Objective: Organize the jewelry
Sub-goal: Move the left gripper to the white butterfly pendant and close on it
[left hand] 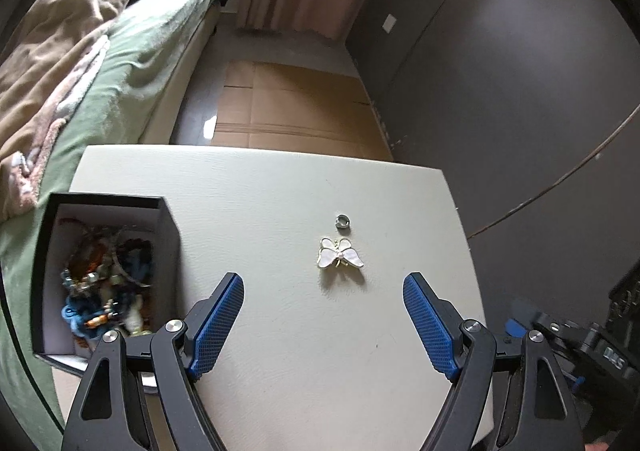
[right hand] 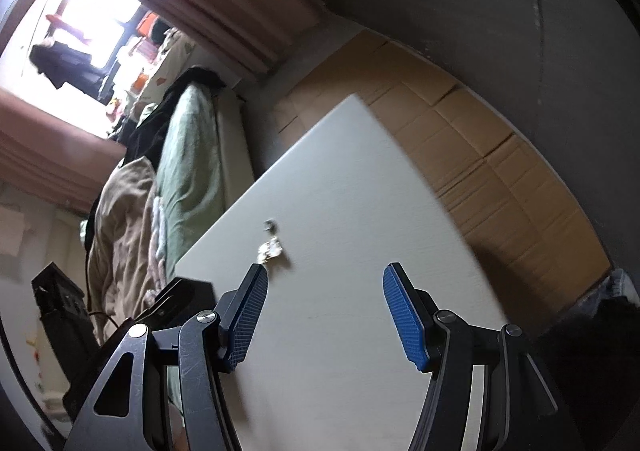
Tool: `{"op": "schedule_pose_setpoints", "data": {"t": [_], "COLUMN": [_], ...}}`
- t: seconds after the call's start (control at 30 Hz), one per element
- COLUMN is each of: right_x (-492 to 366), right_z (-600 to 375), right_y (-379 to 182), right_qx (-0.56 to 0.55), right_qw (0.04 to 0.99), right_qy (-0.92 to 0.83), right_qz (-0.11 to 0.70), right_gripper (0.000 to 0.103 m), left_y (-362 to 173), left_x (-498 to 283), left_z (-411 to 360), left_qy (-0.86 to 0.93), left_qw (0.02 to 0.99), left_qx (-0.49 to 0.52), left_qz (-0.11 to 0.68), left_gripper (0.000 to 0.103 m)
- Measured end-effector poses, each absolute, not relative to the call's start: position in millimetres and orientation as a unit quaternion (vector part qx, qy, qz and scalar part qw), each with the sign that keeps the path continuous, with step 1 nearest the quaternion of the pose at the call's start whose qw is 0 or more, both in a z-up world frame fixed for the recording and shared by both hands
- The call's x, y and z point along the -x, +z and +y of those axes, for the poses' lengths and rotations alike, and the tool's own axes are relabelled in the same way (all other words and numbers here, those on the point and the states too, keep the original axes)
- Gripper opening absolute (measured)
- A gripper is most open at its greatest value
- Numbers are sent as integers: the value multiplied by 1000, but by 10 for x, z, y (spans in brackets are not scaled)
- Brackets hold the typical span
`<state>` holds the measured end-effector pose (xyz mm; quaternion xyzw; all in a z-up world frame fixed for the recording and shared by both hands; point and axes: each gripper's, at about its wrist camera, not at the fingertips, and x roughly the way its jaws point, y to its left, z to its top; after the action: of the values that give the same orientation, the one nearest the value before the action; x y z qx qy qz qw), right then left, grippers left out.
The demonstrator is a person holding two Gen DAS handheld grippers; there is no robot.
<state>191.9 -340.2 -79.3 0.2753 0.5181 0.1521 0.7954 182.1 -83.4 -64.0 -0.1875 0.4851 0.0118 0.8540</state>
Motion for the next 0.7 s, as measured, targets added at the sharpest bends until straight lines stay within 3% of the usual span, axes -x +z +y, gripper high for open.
{"op": "schedule_pose_setpoints", "data": {"t": [0.47,0.7], "right_x": [-2051,-2110], "right_z": [-3738,-3713], "right_y": [-856,-858], "right_qx": [-328,-331], "right_qw": [770,765], "right_qy": [168,179], "right_qz": [520,524], "right_gripper": [61,66], "left_y": [-959,-1159], "left_x": [-2231,-2340], "left_z": [-1231,-1307], "left_qy": [57,78], "left_qw": [846,837], "left_qx": [139,119], "left_qz": [511,529], "left_gripper": [74,56]}}
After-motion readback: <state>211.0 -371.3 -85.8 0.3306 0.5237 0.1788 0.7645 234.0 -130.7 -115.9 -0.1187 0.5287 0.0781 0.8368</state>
